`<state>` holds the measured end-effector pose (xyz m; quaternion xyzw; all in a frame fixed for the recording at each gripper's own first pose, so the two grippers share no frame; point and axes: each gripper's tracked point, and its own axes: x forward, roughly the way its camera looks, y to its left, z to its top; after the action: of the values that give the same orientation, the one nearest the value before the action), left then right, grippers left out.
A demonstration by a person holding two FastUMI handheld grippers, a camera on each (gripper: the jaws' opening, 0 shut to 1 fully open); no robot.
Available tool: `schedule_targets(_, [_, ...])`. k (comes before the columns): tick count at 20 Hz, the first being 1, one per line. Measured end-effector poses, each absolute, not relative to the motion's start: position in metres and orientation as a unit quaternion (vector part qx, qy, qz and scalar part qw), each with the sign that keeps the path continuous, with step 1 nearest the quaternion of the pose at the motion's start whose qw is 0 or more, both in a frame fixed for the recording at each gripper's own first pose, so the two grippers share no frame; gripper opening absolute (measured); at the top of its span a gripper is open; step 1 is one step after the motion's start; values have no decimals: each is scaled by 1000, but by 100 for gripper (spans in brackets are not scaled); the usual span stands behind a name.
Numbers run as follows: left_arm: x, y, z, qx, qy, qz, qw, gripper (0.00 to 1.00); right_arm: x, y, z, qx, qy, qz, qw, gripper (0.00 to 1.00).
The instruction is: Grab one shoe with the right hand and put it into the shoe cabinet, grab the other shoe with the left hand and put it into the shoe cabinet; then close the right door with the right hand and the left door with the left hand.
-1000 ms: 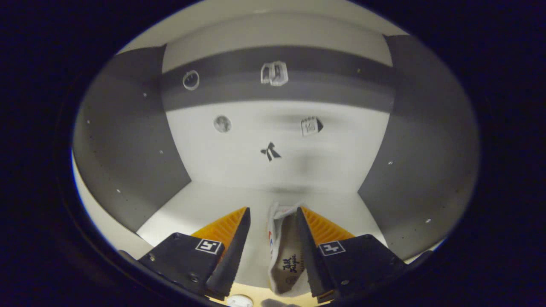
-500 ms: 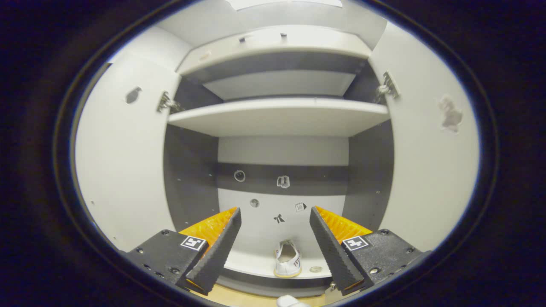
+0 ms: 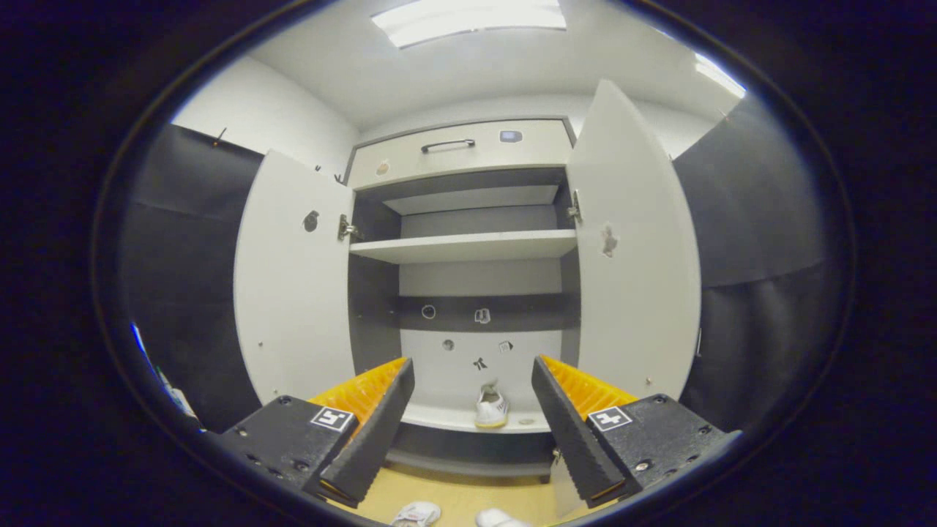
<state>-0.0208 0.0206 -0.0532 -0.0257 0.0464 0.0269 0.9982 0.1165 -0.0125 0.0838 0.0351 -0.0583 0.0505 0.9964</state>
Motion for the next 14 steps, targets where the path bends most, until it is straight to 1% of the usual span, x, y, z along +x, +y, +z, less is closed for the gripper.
schedule_targets(2, [-21,16,-55,-23,44,9,999,96,87,-29,63,33,-47,36,998,100])
schedule_targets(5, [-18,11,-63,-11,41,-3,999,96,48,-43,47,27,-51,21,998,100])
schedule_targets(8, [-11,-1,-83,-14,51,-17,998,96,19,-55,21,23,-35,13,999,100])
schedule_targets(10, [-5,-12,-104,-23,63,-23,997,96,13,-64,12,25,-24,14,999,100])
schedule_targets(14, [10,-35,-172,0,100,-34,994,96,21,-80,2,17,2,19,1000,100])
